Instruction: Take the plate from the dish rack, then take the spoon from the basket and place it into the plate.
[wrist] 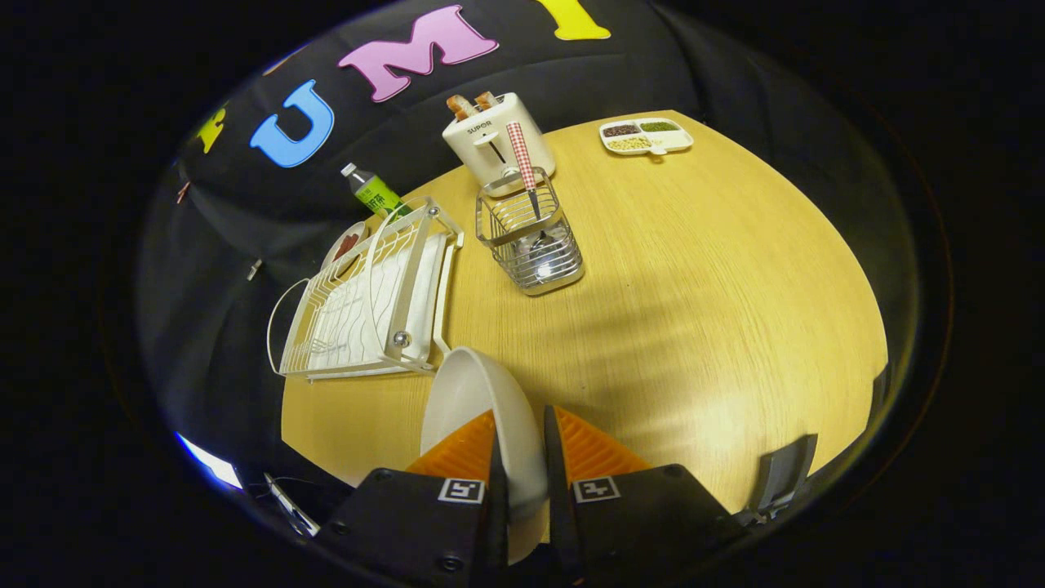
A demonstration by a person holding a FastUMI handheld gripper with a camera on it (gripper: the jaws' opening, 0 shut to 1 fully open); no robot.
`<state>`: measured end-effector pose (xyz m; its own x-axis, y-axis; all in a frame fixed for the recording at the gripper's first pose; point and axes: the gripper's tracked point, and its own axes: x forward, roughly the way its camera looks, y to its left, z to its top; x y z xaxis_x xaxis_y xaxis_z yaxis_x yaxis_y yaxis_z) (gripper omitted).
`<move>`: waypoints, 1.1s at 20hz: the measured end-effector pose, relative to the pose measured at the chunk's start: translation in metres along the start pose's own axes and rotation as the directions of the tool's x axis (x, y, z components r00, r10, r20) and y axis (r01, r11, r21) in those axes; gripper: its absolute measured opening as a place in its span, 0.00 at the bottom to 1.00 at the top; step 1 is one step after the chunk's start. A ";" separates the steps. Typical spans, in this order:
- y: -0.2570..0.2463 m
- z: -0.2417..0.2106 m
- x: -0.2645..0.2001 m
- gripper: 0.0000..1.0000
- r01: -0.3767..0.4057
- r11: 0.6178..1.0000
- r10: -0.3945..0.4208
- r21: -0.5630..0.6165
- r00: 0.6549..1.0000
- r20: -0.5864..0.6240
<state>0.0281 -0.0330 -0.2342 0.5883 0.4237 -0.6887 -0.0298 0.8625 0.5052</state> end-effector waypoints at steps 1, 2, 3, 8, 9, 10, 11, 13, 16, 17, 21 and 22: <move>-0.004 0.000 0.008 0.25 -0.006 1.000 0.006 0.020 1.000 -0.010; -0.008 0.001 0.015 0.26 -0.005 1.000 0.005 0.028 1.000 -0.018; -0.017 0.002 0.022 0.24 0.009 1.000 -0.009 0.019 1.000 -0.019; -0.022 0.006 0.029 0.37 0.002 0.999 -0.002 -0.034 1.000 -0.012; -0.021 0.010 0.028 0.42 0.004 0.999 -0.004 -0.040 1.000 0.010; -0.022 0.017 0.026 0.56 0.016 0.998 -0.014 -0.055 0.999 0.039; -0.020 0.025 0.024 0.69 0.024 0.997 -0.019 -0.074 0.997 0.071; -0.013 0.044 0.018 0.94 0.040 0.992 -0.022 -0.116 0.989 0.148; 0.005 0.076 0.009 0.98 0.053 0.983 -0.007 -0.178 0.968 0.250; 0.011 0.087 0.006 0.98 0.056 0.979 0.002 -0.198 0.961 0.278; 0.026 0.134 0.006 0.99 0.080 0.968 0.012 -0.239 0.933 0.360; 0.028 0.145 0.010 0.99 0.080 0.968 0.014 -0.237 0.929 0.371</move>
<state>0.1499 -0.0447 -0.1514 0.8456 0.3028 -0.4395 -0.1730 0.9345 0.3111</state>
